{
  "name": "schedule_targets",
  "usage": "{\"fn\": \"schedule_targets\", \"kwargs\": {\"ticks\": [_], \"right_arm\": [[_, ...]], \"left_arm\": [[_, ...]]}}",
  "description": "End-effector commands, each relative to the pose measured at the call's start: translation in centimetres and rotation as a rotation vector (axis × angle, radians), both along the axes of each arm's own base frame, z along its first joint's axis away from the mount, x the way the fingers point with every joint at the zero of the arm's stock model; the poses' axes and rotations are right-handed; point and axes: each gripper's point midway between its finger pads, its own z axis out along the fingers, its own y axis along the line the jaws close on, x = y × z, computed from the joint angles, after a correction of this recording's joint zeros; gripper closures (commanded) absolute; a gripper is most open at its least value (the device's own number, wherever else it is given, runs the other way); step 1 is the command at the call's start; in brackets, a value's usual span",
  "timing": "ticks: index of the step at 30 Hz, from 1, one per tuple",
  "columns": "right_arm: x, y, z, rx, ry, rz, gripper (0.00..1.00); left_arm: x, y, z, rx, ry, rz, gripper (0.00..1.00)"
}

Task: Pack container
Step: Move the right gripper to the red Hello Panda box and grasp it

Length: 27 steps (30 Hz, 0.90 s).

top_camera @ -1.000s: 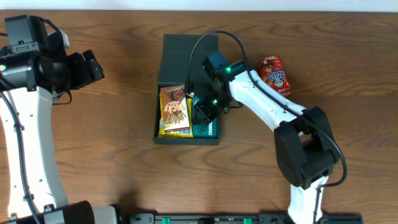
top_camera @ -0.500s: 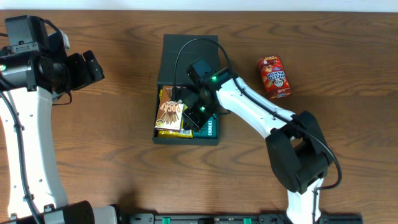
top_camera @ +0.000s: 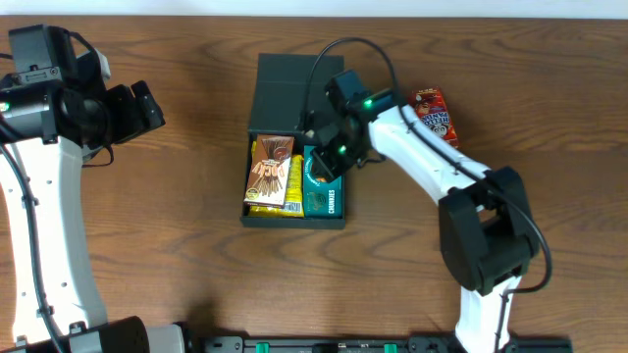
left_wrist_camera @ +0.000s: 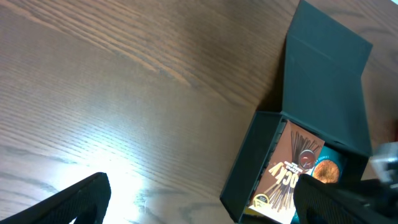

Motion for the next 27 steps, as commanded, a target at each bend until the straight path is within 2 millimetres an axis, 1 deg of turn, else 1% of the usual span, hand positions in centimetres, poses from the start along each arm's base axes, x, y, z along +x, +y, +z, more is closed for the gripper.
{"fn": "schedule_targets", "kwargs": {"ticks": [1,2,4,6,7,8,9,11,13,17,20,21,24,27], "right_arm": [[4.7,-3.1,2.8,-0.019,-0.093,-0.113,0.99],[6.2,-4.7,3.6,-0.040,-0.121,-0.153,0.99],[8.4,-7.8,4.7,-0.088,-0.171,-0.221,0.99],[10.4,-11.5,5.1,-0.166,-0.227,-0.280,0.99],[11.0,-13.3,5.0,-0.211,-0.251,-0.294,0.98],[11.5,-15.3,4.8,-0.265,-0.275,-0.300,0.92],[11.9,-16.9,4.5,-0.313,-0.290,-0.301,0.69],[12.2,-19.8,4.0,-0.422,-0.318,-0.278,0.27],[12.4,-21.7,3.7,-0.500,-0.333,-0.257,0.01],[12.6,-23.0,2.4,-0.538,-0.328,-0.194,0.01],[13.1,-25.3,0.5,-0.658,-0.313,-0.203,0.01],[13.2,-25.6,0.0,-0.676,-0.307,-0.205,0.01],[13.4,-25.9,-1.7,-0.657,-0.280,-0.210,0.01],[13.4,-26.1,-3.0,-0.631,-0.255,-0.218,0.01]], "left_arm": [[-0.1,0.5,-0.5,0.022,0.020,0.002,0.05],[-0.1,0.5,-0.5,0.021,0.020,0.003,0.05],[-0.1,0.5,-0.6,0.021,0.020,0.003,0.04],[-0.1,0.5,-0.6,0.021,0.020,0.003,0.05],[-0.1,0.5,-0.6,0.021,0.020,0.003,0.05],[-0.1,0.5,-0.6,0.021,0.020,0.003,0.04],[-0.1,0.5,-0.6,0.021,0.020,0.003,0.05],[-0.1,0.5,-0.5,0.021,0.016,0.003,0.05],[0.0,0.5,-0.5,0.020,0.013,0.007,0.05],[0.2,0.5,-0.4,0.022,0.005,0.007,0.05],[0.2,0.5,-0.4,0.022,0.005,0.007,0.05],[0.2,0.5,-0.4,0.022,0.005,0.007,0.05],[0.2,0.5,-0.4,0.022,0.005,0.007,0.05],[0.2,0.5,-0.4,0.022,0.007,0.007,0.05]]}}
